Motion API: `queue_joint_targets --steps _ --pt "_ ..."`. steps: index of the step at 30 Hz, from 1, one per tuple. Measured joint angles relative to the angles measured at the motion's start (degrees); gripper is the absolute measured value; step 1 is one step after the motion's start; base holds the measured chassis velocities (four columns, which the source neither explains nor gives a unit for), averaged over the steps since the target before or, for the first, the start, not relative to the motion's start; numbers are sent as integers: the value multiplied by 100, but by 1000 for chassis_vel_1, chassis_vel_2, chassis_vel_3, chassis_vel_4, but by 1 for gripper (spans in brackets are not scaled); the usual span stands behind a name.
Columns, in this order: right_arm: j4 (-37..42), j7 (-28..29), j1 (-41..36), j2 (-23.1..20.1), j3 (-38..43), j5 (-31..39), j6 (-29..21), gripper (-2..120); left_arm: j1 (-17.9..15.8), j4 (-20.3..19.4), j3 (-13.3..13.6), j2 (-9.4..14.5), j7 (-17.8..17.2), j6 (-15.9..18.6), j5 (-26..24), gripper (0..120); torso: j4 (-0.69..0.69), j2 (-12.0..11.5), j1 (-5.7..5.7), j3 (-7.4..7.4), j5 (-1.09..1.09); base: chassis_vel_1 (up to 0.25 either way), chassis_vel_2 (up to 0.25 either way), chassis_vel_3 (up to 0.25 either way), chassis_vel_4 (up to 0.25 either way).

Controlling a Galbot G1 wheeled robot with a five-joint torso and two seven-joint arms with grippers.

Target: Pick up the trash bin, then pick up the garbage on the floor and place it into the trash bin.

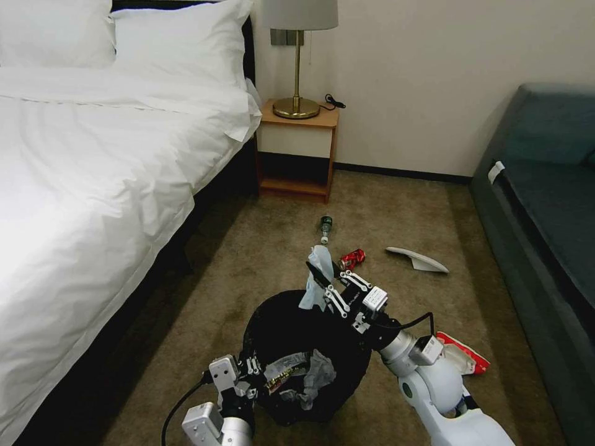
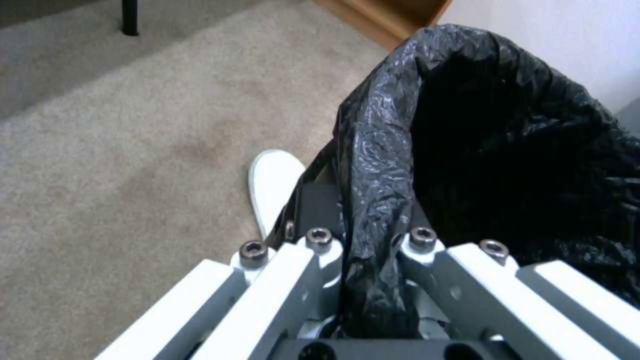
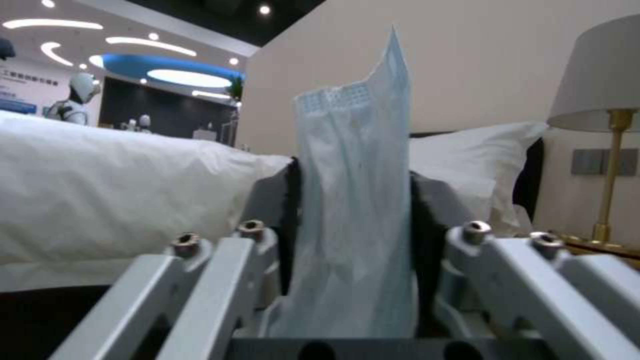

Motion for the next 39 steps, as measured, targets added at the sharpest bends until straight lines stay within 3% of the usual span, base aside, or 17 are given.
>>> queue_joint_targets --steps 17,27,29,31,32,34,35,37,39 --pt "-79 -358 -68 -92 -9 11 -50 98 -45 -73 1 19 238 -107 24 4 0 0 0 0 0 0 0 0 0" --pt "-93 -318 -90 -114 -21 1 -59 100 -68 -85 2 26 241 -76 -16 4 0 0 0 0 0 0 0 0 0" --pt "-60 -161 -90 -113 -11 -1 -62 100 -71 -93 2 28 237 -69 -27 4 0 0 0 0 0 0 0 0 0" --pt "126 714 -87 -109 115 -218 -267 100 -73 -182 2 33 167 -9 -137 4 0 0 0 0 0 0 0 0 0" --pt "126 714 -87 -109 115 -218 -267 100 -73 -182 2 33 167 -9 -137 4 0 0 0 0 0 0 0 0 0" --pt "301 1463 -70 -138 330 -536 -516 100 -72 -296 -72 35 102 24 -176 4 0 0 0 0 0 0 0 0 0" --pt "301 1463 -70 -138 330 -536 -516 100 -72 -296 -72 35 102 24 -176 4 0 0 0 0 0 0 0 0 0" --pt "551 2647 -129 -282 676 -796 -988 100 -74 -489 -412 82 -13 83 -346 4 1 0 0 0 0 0 0 0 0" --pt "587 2973 -189 -378 850 -836 -1123 100 -72 -570 -548 106 -38 98 -409 4 1 0 0 0 0 0 0 0 0"
